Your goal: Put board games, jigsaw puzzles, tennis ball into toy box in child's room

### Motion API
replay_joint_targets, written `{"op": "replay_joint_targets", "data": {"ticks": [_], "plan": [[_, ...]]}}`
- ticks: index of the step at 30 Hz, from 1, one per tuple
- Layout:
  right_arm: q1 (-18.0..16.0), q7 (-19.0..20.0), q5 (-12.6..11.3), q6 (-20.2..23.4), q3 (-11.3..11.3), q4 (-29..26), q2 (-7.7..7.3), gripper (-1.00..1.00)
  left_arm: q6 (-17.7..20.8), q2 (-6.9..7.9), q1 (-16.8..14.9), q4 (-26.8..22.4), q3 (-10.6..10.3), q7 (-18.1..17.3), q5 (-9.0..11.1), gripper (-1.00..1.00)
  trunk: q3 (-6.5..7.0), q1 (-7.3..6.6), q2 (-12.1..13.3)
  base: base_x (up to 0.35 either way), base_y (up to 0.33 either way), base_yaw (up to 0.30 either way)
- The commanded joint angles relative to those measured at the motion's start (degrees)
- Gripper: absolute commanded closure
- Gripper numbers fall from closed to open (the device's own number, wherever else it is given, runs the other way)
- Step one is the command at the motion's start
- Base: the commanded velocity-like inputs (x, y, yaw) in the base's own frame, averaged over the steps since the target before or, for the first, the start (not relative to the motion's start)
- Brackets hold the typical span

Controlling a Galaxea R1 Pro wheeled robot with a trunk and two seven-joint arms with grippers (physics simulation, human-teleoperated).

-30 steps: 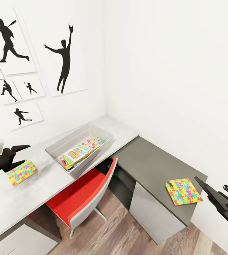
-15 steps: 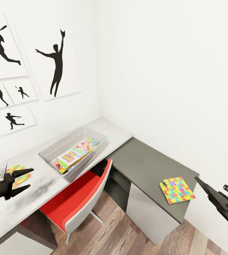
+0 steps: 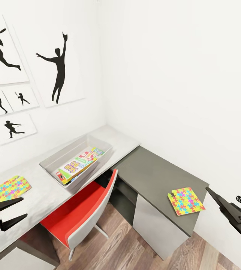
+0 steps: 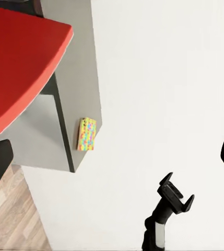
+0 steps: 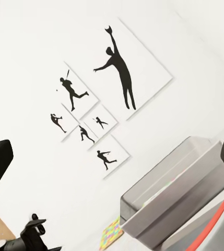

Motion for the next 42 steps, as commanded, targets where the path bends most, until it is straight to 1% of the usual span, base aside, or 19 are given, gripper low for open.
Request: {"op": "replay_joint_targets", "data": {"ticks": [1,2,3,6,8,9,10,11,15,21,25,26,28,29,32,33,37,42], "plan": [[-0.1,0.1,-0.1,0.5,0.0,0.0,0.05,-1.00,0.1,0.11,0.3,-0.1,-0.1,-2.2,-2.0,-1.00,-0.10,0.04,-0.1,0.000,0.000,-0.003],[-0.1,0.1,-0.1,0.5,0.0,0.0,0.10,-1.00,0.1,0.18,0.4,-0.2,-0.2,-3.7,-3.7,-1.00,-0.10,0.04,-0.1,0.000,0.000,-0.002],[-0.1,0.1,-0.1,0.5,0.0,0.0,0.16,-1.00,0.1,0.25,0.7,-0.3,-0.3,-6.5,-7.2,-1.00,-0.10,0.04,-0.1,0.000,0.000,-0.001],[-0.1,0.1,-0.1,0.5,0.0,0.0,0.21,-1.00,0.1,0.19,0.6,-0.3,-0.4,-9.7,-12.4,-1.00,-0.09,0.04,-0.1,0.000,0.000,0.000],[-0.1,0.1,-0.1,0.4,0.0,0.0,0.23,-1.00,0.1,0.10,0.5,-0.3,-0.4,-11.1,-15.2,-1.00,-0.09,0.04,-0.1,0.000,0.000,0.000],[-0.1,0.1,-0.1,0.2,0.0,0.0,0.26,-1.00,0.1,0.05,0.4,-0.4,-0.3,-11.7,-16.3,-1.00,-0.09,0.04,-0.1,0.000,0.000,0.000],[-0.1,0.1,-0.1,-0.2,0.0,0.0,0.29,-1.00,0.1,-0.01,0.3,-0.3,-0.3,-12.4,-17.8,-1.00,-0.09,0.04,-0.1,0.000,0.000,0.000],[-0.1,0.1,-0.1,-0.4,0.1,0.0,0.31,-1.00,0.1,-0.06,0.2,-0.3,-0.3,-12.7,-18.4,-1.00,-0.09,0.04,-0.1,0.000,0.000,0.000],[-0.1,0.0,-0.1,-1.4,0.1,0.1,0.34,-1.00,0.1,-0.19,-0.1,-0.2,-0.2,-13.4,-20.0,-1.00,-0.09,0.04,-0.1,0.000,0.000,0.000],[-0.1,-0.1,-0.1,-1.9,0.1,0.2,0.42,-1.00,-0.3,-0.29,-0.2,0.0,-0.2,-13.0,-20.9,-1.00,-0.09,0.04,-0.1,0.000,0.000,0.000],[-0.1,-0.1,0.0,-2.0,0.2,0.3,0.50,-1.00,-1.2,-0.26,-1.0,-0.4,-0.3,-11.8,-21.2,-1.00,-0.09,0.04,-0.1,0.000,0.000,0.000],[-0.1,-0.3,0.0,-2.2,0.3,0.3,0.56,-1.00,-1.8,-0.27,-2.7,-0.4,-0.3,-9.0,-21.8,-1.00,-0.09,0.04,-0.1,0.000,0.000,0.000],[-0.1,-0.4,0.0,-2.4,0.4,0.3,0.58,-1.00,-2.1,-0.36,-3.8,-0.5,-0.3,-6.2,-22.3,-1.00,-0.09,0.04,-0.1,0.000,0.000,0.000],[-0.1,-0.5,0.1,-2.4,0.5,0.3,0.59,-1.00,-2.3,-0.58,-4.7,-0.5,-0.4,-3.4,-22.9,-1.00,-0.09,0.04,-0.1,0.000,0.000,0.000],[-0.1,-0.6,0.1,-2.6,0.6,0.3,0.64,-1.00,-2.5,-1.21,-5.6,-0.5,-0.4,0.5,-23.4,-1.00,-0.09,0.04,-0.1,0.000,0.000,0.000],[-0.1,-0.6,0.1,-2.8,0.6,0.3,0.66,-1.00,-2.6,-1.66,-5.9,-0.4,-0.4,2.4,-23.7,-1.00,-0.09,0.04,-0.1,0.000,0.000,0.000],[-0.1,-0.5,0.1,-3.8,0.6,0.3,0.69,-1.00,-2.7,-2.27,-6.5,-0.3,-0.3,4.7,-23.9,-1.00,-0.09,0.04,-0.1,0.000,0.000,0.000],[-0.1,-0.5,0.0,-4.2,0.6,0.3,0.70,-1.00,-2.8,-2.56,-6.6,-0.3,-0.2,5.4,-23.9,-1.00,-0.09,0.04,-0.1,0.000,0.000,0.000]]}}
